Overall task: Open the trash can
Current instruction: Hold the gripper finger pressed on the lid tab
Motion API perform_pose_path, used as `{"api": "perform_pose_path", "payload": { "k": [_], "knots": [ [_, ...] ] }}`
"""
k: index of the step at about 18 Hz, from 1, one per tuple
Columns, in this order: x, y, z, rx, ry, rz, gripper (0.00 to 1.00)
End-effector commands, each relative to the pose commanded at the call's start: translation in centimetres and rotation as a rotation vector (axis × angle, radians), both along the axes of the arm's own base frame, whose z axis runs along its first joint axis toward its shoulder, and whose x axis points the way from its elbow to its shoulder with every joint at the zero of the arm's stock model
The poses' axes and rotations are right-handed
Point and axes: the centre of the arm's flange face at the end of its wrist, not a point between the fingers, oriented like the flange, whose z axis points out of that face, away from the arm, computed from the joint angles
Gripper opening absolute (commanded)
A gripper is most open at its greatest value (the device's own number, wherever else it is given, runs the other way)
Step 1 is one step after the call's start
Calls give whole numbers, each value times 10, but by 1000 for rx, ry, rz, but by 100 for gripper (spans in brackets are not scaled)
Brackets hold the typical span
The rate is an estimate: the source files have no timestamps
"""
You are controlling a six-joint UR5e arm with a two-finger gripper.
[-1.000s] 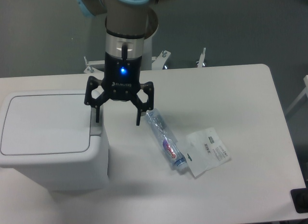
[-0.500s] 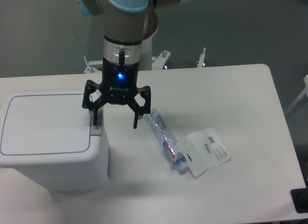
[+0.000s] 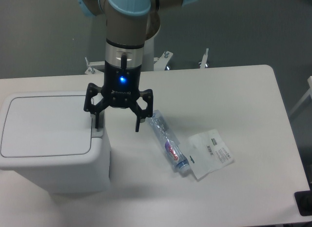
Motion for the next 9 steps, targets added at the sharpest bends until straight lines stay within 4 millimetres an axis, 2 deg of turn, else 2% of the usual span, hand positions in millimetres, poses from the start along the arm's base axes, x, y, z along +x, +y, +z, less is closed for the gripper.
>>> {"api": "perform_pose_path", "payload": {
  "k": [9],
  "knots": [
    [-2,2,2,2,5,-1,100]
  ]
}}
